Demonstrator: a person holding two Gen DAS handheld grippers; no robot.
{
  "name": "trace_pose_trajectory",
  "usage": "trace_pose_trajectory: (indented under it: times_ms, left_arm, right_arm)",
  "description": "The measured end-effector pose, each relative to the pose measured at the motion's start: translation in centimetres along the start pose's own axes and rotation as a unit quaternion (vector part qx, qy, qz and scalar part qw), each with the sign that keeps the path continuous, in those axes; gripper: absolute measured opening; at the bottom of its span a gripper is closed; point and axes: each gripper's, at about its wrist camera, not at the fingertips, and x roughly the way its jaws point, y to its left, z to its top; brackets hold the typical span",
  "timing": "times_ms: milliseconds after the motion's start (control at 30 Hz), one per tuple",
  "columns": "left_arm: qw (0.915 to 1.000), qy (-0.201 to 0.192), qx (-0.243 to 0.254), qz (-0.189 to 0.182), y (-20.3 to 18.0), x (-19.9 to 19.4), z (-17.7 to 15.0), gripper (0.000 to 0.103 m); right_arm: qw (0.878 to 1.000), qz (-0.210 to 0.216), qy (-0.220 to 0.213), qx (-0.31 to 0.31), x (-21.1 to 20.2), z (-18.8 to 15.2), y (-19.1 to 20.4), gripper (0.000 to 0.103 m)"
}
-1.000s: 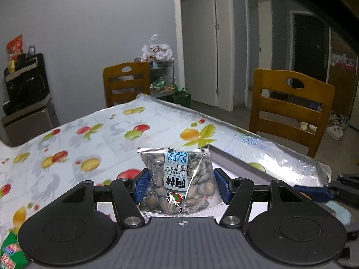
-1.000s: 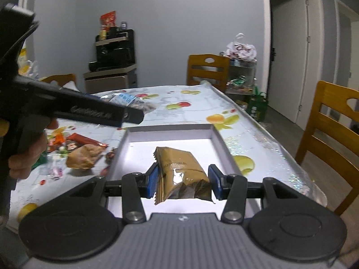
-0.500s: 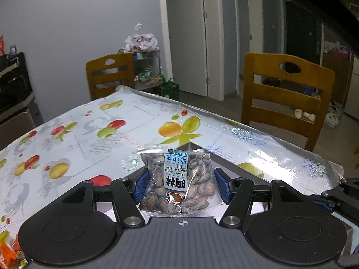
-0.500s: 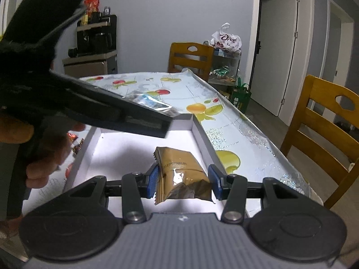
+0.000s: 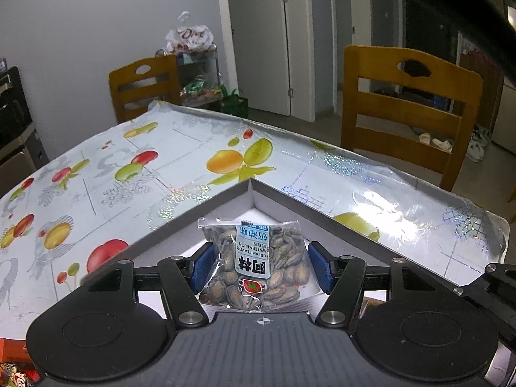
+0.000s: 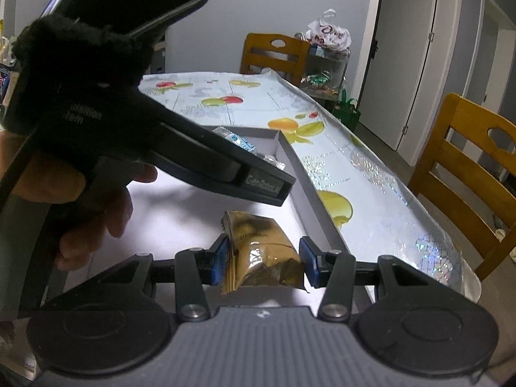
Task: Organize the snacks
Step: 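Carry the seed bag with the left tool while the right tool carries the wafer packet toward the grey box, then release the seed bag into the box with the left tool while the right tool releases the wafer packet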
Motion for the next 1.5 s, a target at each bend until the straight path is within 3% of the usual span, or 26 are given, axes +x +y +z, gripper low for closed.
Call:
trace_pose_trajectory:
  times_ms: [800,1167,1333,1500]
  left_arm:
    - [0.9995,0.021,0.017,-0.015,-1.0,0.9,0.0,0.066]
    - [0.9995,0.013,0.014,-0.025,-1.0,0.3,0.0,0.088]
    - [0.9997,0.002,0.011,-0.022,-1.2,-0.5,0.0,0.099]
    - [0.9997,-0.003,0.001,-0.025,-0.8,-1.2,0.1,0.102]
  right_arm:
    - [1.000,-0.008,0.003,0.021,0.6,-0.2,-0.4,0.047]
    - [0.999,-0.013,0.005,0.039,0.6,-0.1,-0.9,0.048]
    - [0.998,-0.016,0.006,0.056,0.5,-0.1,-1.5,0.061]
    - [0.997,-0.010,0.001,0.081,0.0,0.1,-2.1,0.070]
